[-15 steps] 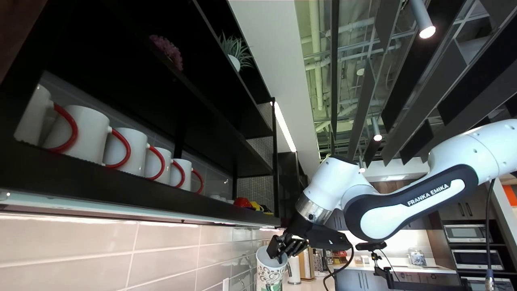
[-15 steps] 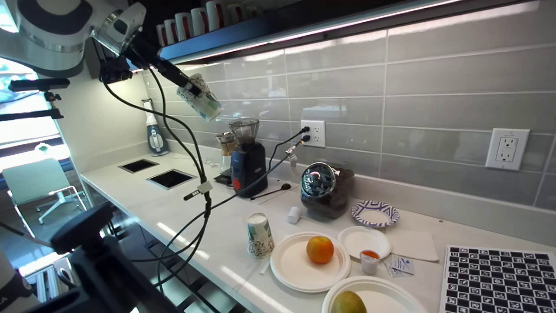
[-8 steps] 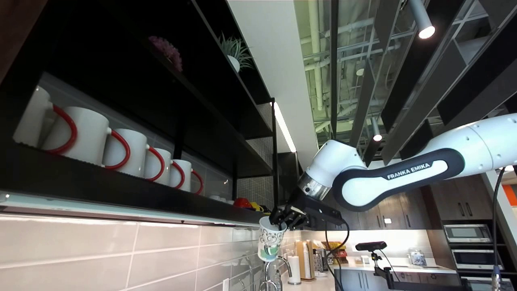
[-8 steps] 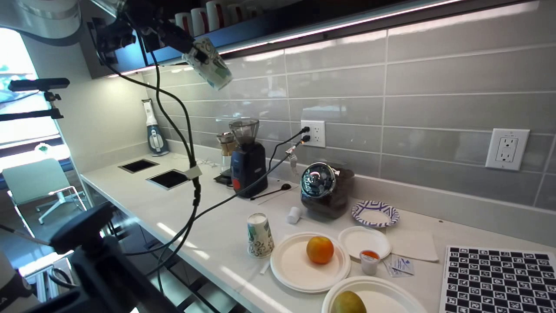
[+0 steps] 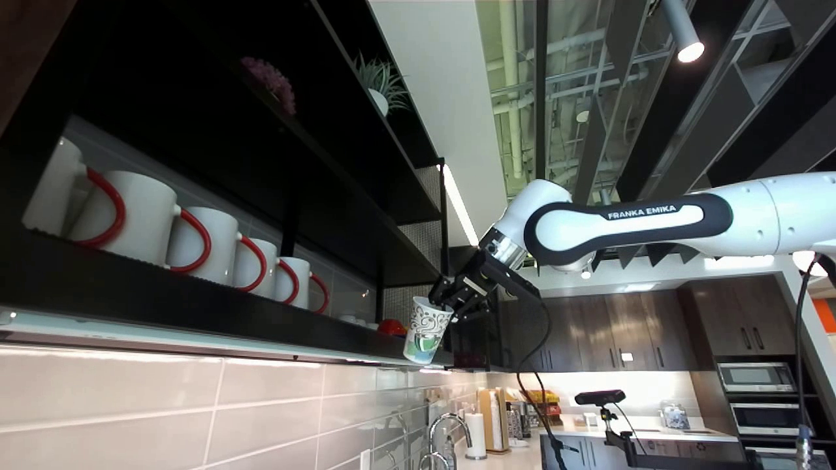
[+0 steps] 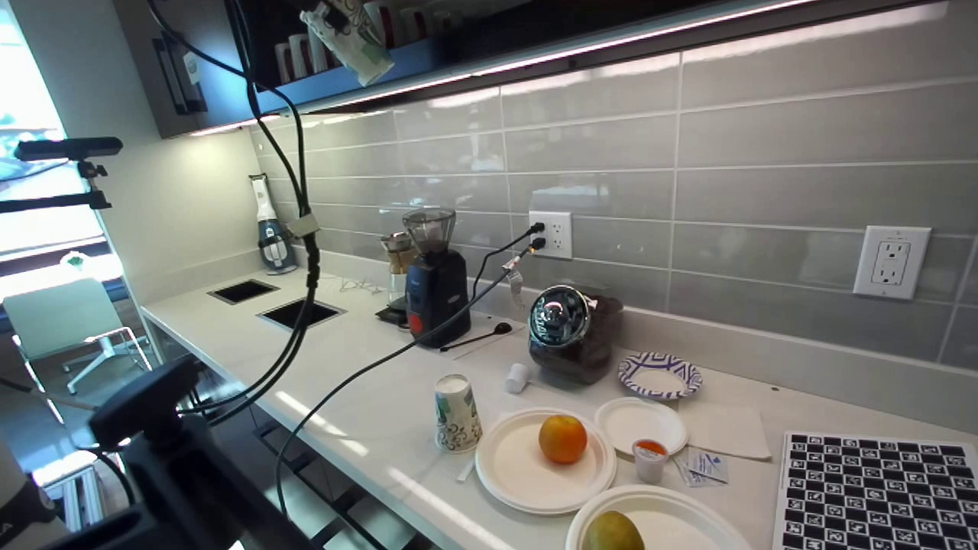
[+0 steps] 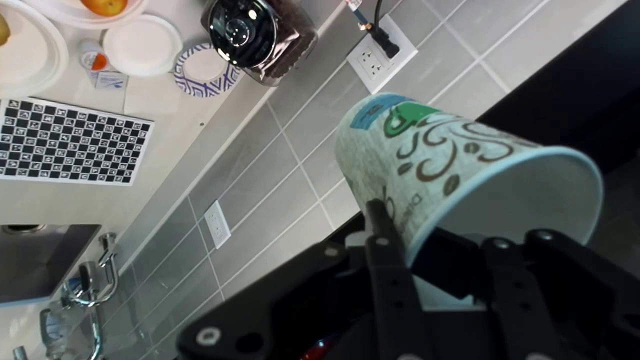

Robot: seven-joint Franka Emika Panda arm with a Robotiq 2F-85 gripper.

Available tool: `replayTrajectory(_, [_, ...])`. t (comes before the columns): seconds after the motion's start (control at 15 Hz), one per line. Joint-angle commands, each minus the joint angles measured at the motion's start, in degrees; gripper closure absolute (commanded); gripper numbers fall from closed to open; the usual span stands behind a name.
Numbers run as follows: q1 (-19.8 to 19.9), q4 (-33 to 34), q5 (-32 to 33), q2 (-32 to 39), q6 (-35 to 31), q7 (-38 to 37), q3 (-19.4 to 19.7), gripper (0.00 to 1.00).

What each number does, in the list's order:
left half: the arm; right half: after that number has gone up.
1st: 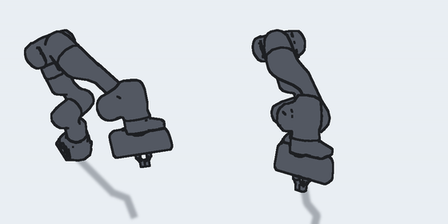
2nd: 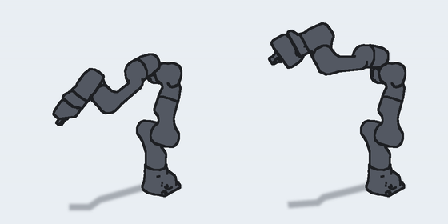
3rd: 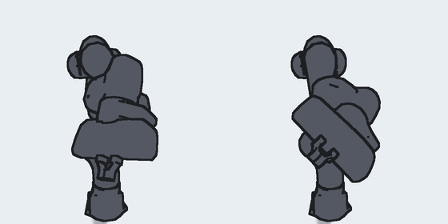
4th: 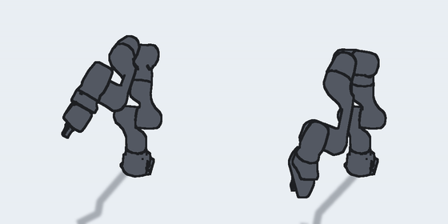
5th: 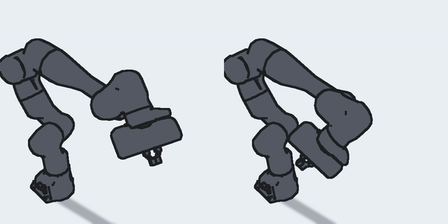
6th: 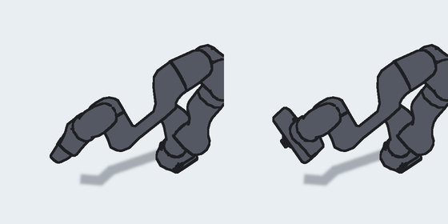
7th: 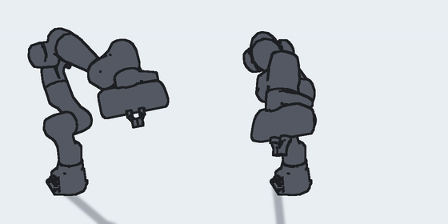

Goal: Pick up the two cups from the counter and put them on the shelf

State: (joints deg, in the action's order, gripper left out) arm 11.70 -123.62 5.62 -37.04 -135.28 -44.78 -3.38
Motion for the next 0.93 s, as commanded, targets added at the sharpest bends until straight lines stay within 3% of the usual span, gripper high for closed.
replayTrajectory(0.0, [-1.0,10.4,-4.3,5.3,7.6,2.0,0.9,0.99])
replayTrajectory(0.87, [-3.0,41.4,-4.8,28.2,16.6,3.3,2.8,0.99])
